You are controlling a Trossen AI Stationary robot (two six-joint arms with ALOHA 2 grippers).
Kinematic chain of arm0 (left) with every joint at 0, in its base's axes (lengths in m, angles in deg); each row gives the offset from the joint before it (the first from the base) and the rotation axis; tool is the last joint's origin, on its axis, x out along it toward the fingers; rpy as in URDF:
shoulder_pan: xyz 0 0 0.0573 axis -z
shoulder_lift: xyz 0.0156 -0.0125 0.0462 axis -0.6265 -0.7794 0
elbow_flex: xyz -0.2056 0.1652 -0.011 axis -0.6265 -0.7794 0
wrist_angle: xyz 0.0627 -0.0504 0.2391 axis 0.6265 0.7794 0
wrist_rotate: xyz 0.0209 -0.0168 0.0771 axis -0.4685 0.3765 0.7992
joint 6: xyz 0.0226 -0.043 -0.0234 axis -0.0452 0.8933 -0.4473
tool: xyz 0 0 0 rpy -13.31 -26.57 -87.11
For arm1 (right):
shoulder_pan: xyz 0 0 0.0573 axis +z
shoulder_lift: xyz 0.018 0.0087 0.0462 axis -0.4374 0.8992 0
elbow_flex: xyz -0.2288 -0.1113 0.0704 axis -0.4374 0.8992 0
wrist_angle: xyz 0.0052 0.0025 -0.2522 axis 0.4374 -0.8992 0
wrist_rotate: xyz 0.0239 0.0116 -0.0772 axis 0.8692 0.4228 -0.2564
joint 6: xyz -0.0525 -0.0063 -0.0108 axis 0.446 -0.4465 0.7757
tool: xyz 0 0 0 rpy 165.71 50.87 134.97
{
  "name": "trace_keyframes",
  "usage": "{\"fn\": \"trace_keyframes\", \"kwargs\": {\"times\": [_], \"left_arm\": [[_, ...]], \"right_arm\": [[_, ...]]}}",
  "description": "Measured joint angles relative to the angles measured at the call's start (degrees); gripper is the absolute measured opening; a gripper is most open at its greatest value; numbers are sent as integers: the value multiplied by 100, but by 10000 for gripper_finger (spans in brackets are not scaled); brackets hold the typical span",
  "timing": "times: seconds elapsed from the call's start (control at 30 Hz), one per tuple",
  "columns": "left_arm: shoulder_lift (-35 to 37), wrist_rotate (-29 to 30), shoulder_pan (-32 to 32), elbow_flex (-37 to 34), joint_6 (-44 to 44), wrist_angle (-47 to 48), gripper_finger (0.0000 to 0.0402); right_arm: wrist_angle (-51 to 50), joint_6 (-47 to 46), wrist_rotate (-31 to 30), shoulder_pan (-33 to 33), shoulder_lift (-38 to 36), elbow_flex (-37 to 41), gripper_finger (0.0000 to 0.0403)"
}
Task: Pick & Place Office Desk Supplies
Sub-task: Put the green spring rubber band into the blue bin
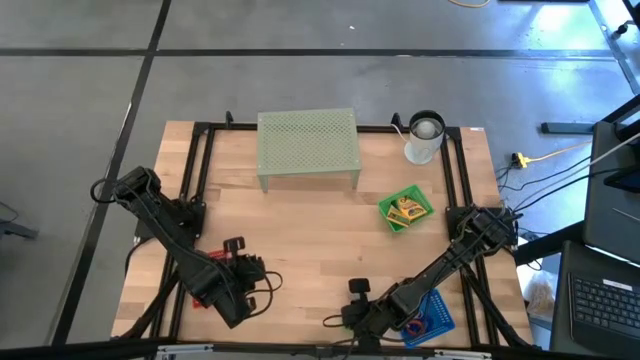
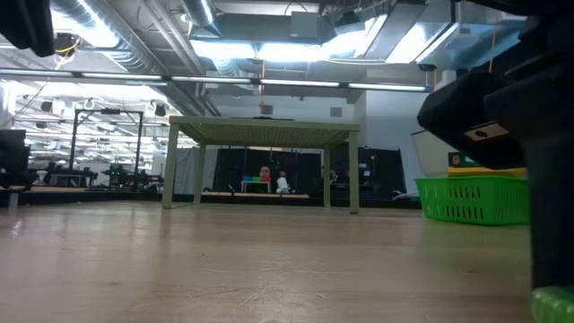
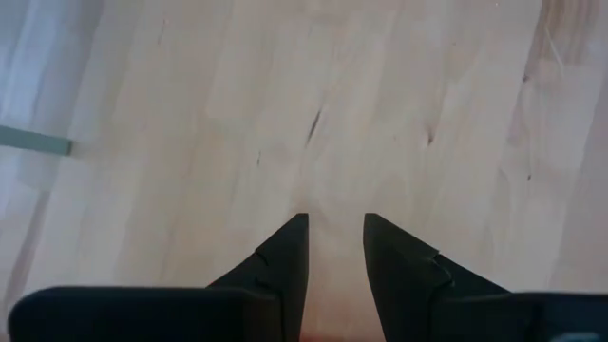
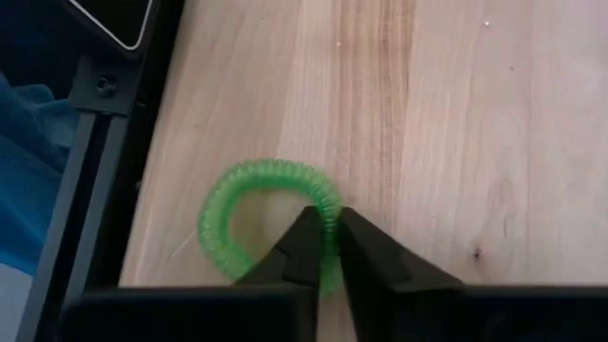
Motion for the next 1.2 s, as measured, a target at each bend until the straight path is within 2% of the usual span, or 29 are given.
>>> {"fn": "trace_keyframes", "kwargs": {"times": [0.07,0.23,0.4,0.7,0.8,0.9,1.03,1.2], "left_arm": [[0,66,0,0,0,0,97],[0,280,0,0,0,0,97],[0,633,0,0,4,0,97],[0,1450,-27,-4,258,-17,97],[0,1728,-33,-4,453,-26,97],[0,1954,-33,-4,595,-39,97],[0,2109,-33,-4,772,-47,97],[0,2198,-33,-4,766,-168,97]], "right_arm": [[-1,2,-3,0,0,0,13],[1,17,-116,0,-56,11,23],[-340,103,-690,-80,-428,81,9],[-81,171,-2995,-302,-1799,48,9],[339,633,-3670,-380,-2237,44,10],[1075,1371,-4045,-424,-2625,42,10],[2379,2600,-4012,-449,-2979,35,10],[3901,4065,-3407,-446,-3053,33,10]]}}
